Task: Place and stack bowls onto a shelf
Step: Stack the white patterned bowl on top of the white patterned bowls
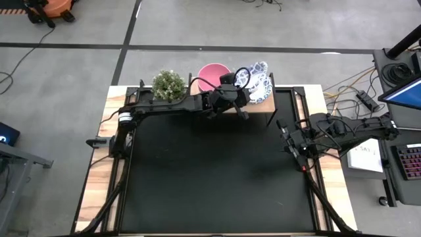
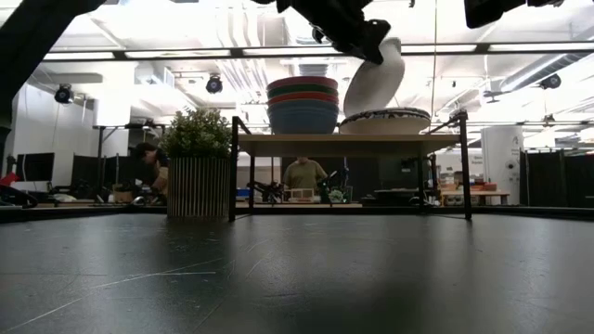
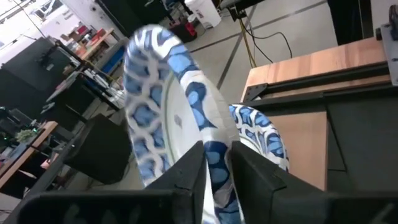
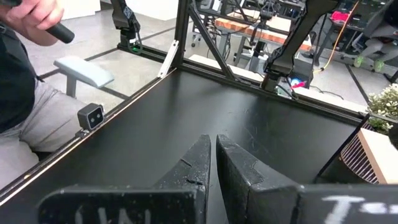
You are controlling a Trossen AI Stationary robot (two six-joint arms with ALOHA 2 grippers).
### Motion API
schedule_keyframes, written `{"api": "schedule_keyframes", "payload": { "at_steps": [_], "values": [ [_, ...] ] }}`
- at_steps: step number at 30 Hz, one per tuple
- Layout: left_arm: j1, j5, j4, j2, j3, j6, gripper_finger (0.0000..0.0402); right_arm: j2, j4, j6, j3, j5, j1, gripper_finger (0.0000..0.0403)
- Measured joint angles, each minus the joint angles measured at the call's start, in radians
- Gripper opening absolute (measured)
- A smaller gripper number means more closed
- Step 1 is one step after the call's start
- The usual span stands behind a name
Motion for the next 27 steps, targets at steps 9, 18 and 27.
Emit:
{"api": "schedule_keyframes", "payload": {
  "at_steps": [9, 18, 27],
  "values": [
    [0.001, 0.001, 0.008, 0.016, 0.0, 0.0, 0.0115, 0.0, -0.012, 0.006, 0.0, 0.0, 0.0, 0.0018],
    [-0.006, -0.001, -0.075, 0.002, 0.037, -0.015, 0.0173, 0.0, 0.03, 0.093, -0.001, 0.18, 0.0, 0.0018],
    [-0.084, -0.001, -0.65, -0.001, 0.346, -0.099, 0.0177, 0.067, 0.127, 0.293, -0.001, 0.9, -0.001, 0.0017]
  ]
}}
